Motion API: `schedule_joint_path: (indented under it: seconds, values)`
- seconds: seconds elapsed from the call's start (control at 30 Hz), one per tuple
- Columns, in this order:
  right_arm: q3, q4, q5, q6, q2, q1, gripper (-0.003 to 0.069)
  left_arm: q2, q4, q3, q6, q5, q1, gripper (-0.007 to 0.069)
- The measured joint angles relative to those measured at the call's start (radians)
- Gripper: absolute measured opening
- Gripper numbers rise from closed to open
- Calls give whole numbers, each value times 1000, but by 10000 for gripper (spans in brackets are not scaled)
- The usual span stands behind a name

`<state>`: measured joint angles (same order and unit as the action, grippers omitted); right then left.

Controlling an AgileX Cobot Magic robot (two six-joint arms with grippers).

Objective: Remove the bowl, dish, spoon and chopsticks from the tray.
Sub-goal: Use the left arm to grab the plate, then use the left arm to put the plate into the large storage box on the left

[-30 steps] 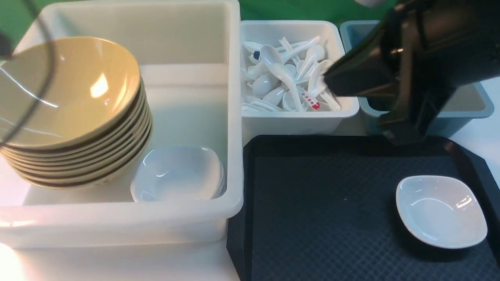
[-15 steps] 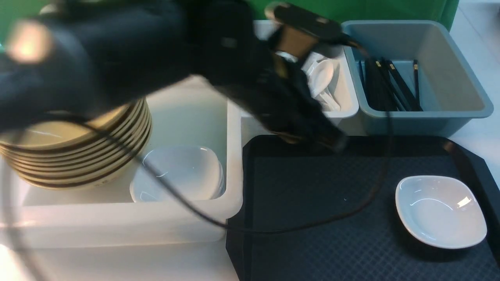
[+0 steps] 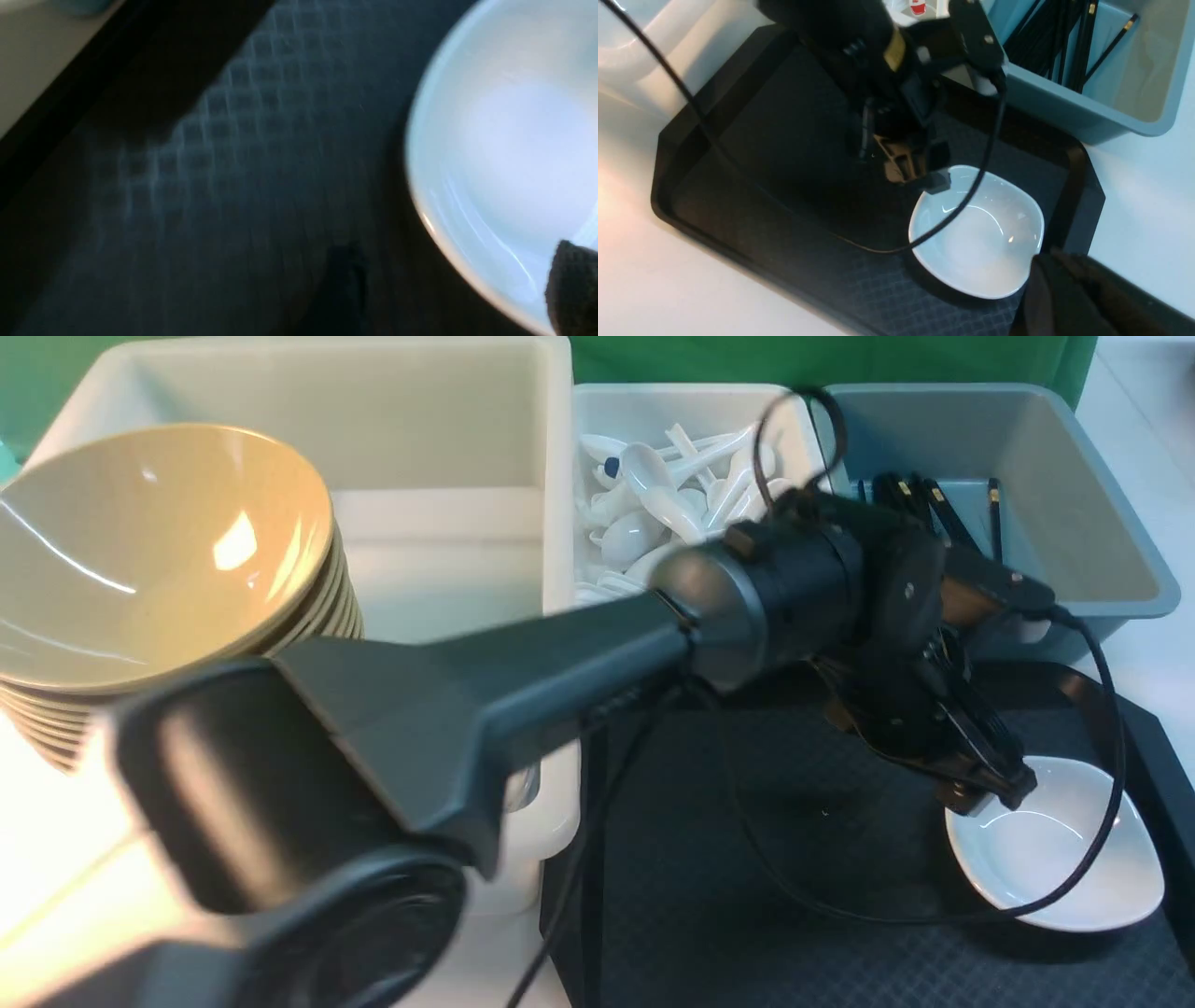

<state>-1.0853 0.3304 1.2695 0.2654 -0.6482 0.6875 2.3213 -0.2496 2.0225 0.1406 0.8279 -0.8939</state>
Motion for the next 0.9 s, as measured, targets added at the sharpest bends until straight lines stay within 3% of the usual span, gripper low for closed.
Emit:
schedule_joint_path:
  seconds: [0.2, 0.27, 0.4, 0.43, 0.6, 0.73, 0.9]
  values:
    - [1, -2, 0, -25, 0, 0, 36, 91, -8, 69, -17, -63, -22, 512]
    - [1, -2, 0, -30, 0, 0, 36, 111, -8, 81, -19, -74, -38, 430]
    - [1, -4, 0, -37, 0, 0, 36, 117, -26, 91, -12, -92, -70, 115]
    - [1, -4, 0, -39, 0, 0, 36, 110, -39, 96, -8, -97, -72, 77]
    - [1, -4, 0, -52, 0, 0, 36, 58, -25, 100, 9, -48, -68, 23]
    - [-7, -10, -1, -89, -28, 0, 36, -76, 65, 88, 19, 78, -3, 4]
    - [-90, -177, -69, -265, -206, 0, 37, -401, 182, 81, 21, 228, 132, 2]
